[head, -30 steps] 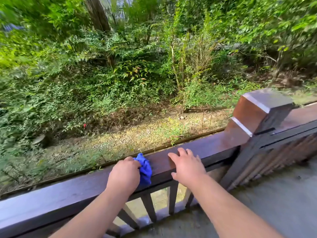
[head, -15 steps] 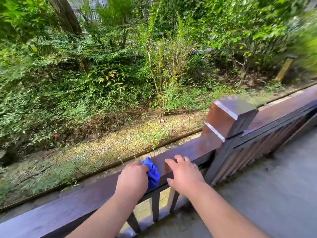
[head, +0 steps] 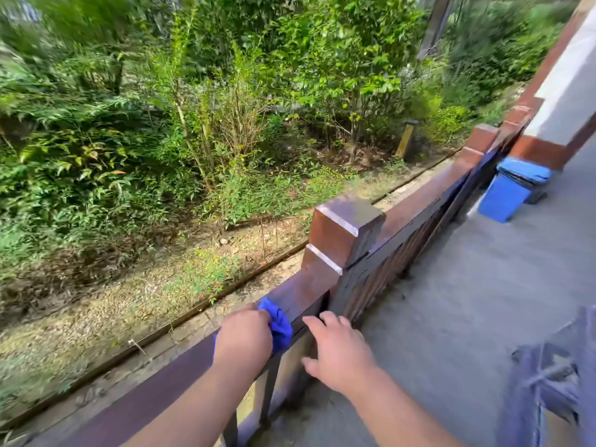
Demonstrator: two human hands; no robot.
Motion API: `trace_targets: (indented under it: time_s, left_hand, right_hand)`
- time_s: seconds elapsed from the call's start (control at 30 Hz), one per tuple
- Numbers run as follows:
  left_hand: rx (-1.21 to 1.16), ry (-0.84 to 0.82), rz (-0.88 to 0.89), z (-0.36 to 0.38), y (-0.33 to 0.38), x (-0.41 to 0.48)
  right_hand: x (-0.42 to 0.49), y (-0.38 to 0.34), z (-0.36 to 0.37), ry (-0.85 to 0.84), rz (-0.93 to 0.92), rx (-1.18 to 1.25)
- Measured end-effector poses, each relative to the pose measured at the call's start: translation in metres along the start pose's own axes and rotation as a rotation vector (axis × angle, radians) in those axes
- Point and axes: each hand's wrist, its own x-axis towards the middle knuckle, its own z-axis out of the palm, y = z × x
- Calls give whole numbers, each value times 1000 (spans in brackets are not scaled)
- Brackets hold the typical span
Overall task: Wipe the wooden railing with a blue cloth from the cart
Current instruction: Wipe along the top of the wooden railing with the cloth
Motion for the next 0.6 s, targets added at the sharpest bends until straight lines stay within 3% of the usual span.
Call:
trace_targets:
  time_s: [0.37,0.6]
  left_hand:
    - [-2,35,3,3,51,49]
    - [-25,3,-180,-7,72,55]
  right_hand:
    - [85,25,-3,57,-263,21]
    - [103,47,6,99,-433,18]
